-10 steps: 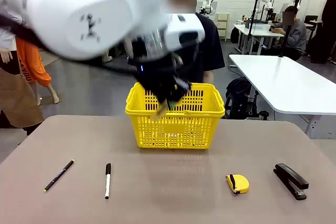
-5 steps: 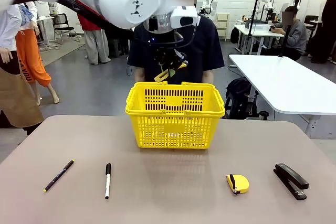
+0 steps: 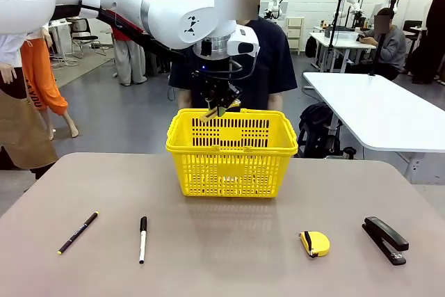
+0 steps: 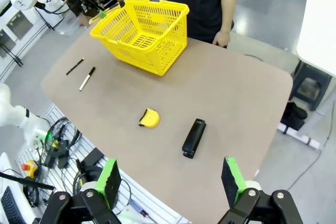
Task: Place the items the person wants into the basket.
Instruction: Pick up the item the person points to and place it in the Market Basket.
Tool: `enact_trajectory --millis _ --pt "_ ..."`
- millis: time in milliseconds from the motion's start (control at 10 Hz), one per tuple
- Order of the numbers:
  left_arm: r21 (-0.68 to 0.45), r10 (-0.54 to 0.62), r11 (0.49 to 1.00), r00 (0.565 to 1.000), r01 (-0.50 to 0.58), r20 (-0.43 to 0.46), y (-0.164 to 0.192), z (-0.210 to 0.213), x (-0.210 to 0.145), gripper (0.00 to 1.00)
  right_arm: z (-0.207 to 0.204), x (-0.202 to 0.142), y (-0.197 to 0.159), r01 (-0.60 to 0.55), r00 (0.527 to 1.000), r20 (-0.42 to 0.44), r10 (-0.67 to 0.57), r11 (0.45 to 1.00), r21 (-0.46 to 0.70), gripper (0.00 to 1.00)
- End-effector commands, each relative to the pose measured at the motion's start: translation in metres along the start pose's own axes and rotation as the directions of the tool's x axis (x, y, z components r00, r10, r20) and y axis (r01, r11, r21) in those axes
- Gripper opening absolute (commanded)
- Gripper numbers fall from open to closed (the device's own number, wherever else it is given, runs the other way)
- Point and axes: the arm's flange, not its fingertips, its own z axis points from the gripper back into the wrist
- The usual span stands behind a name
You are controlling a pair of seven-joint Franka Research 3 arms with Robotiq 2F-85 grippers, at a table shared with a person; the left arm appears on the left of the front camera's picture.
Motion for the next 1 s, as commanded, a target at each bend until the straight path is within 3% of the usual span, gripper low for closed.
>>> enact_trajectory --millis 0,100,300,400,900 --pt "-0.002 -0.006 1.000 1.000 0.006 0.027 0.000 0.006 0.000 0.00 -0.004 0.000 -0.001 -0.012 1.000 0.021 0.012 1.000 0.004 1.00" --pt "0.000 0.000 1.000 1.000 0.000 0.000 0.000 0.000 0.000 0.26 -0.004 0.000 -0.001 -0.012 1.000 0.021 0.012 1.000 0.004 1.00" --pt "-0.104 0.011 0.994 0.994 -0.023 -0.112 0.009 -0.069 -0.042 0.26 -0.004 0.000 -0.001 -0.012 1.000 0.021 0.012 1.000 0.004 1.00" --pt "-0.150 -0.013 0.989 0.993 -0.005 -0.119 0.008 -0.083 -0.052 0.26 -0.004 0.000 -0.001 -0.012 1.000 0.021 0.012 1.000 0.004 1.00" --pt "-0.115 -0.054 0.992 0.998 0.049 -0.038 0.003 -0.106 -0.038 0.26 -0.004 0.000 -0.001 -0.012 1.000 0.021 0.012 1.000 0.004 1.00"
